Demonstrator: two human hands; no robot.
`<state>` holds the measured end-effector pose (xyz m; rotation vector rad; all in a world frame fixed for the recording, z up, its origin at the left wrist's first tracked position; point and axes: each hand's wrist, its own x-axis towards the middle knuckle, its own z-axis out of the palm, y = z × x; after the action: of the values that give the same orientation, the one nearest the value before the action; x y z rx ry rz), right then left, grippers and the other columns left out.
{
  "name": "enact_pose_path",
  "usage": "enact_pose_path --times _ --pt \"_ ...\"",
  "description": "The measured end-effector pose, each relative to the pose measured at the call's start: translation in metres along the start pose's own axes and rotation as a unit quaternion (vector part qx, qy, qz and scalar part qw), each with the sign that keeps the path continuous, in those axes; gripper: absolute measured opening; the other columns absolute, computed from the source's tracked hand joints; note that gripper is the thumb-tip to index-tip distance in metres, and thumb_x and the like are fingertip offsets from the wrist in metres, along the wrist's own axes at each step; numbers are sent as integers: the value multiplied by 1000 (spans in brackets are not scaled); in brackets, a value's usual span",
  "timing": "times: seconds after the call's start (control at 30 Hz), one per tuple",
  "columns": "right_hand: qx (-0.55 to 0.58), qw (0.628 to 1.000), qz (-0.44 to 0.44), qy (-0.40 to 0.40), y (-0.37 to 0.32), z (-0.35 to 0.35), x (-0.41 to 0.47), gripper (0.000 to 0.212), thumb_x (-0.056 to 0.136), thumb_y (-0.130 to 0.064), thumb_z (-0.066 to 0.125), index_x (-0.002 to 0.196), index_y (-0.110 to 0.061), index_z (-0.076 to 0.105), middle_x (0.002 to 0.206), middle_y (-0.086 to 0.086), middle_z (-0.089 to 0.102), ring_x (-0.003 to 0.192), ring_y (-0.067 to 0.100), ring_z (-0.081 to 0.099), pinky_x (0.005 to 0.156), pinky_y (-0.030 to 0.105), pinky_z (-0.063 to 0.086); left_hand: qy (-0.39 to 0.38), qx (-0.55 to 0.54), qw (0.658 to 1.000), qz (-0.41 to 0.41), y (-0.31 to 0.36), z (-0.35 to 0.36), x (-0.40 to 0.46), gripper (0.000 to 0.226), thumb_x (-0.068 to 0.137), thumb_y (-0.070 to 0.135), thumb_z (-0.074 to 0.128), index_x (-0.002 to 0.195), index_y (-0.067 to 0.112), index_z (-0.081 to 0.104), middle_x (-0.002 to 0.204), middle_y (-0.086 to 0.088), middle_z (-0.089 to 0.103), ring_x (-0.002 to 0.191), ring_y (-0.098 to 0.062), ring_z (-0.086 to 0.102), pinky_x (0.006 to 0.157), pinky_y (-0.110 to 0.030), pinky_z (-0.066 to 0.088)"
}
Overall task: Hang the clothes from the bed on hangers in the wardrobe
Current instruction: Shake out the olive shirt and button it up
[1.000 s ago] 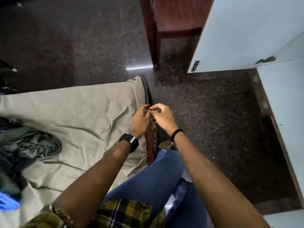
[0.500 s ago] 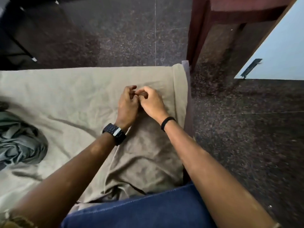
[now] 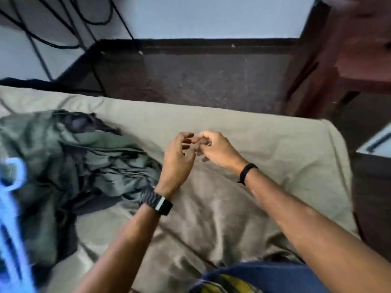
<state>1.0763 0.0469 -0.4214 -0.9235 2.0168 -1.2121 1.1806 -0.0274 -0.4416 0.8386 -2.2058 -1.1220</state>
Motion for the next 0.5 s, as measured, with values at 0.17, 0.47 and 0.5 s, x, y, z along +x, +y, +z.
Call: enact_pose_path --times 0.17,0.47,0.5 --pt "-81 991 -74 -78 -60 79 33 21 87 -3 54 94 -18 66 82 0 66 66 11 58 68 27 50 180 94 979 18 -45 -102 -7 33 87 2 57 119 8 58 113 -7 56 107 -23 55 98 -29 40" --pt "-189 945 -219 -155 -127 207 64 35 85 -8 62 119 -14 59 126 9 49 117 21 50 103 28 36 369 238 895 -75 -144 -183 -18 55 83 10 60 136 4 47 149 -26 31 136 -45 31 108 -57 27" --pt "-205 938 -230 -159 -128 215 66 40 85 -8 61 124 -16 56 131 8 45 121 20 47 105 26 33 363 247 895 -74 -154 -179 -18 55 84 9 61 136 0 47 149 -30 29 136 -48 30 108 -59 27"
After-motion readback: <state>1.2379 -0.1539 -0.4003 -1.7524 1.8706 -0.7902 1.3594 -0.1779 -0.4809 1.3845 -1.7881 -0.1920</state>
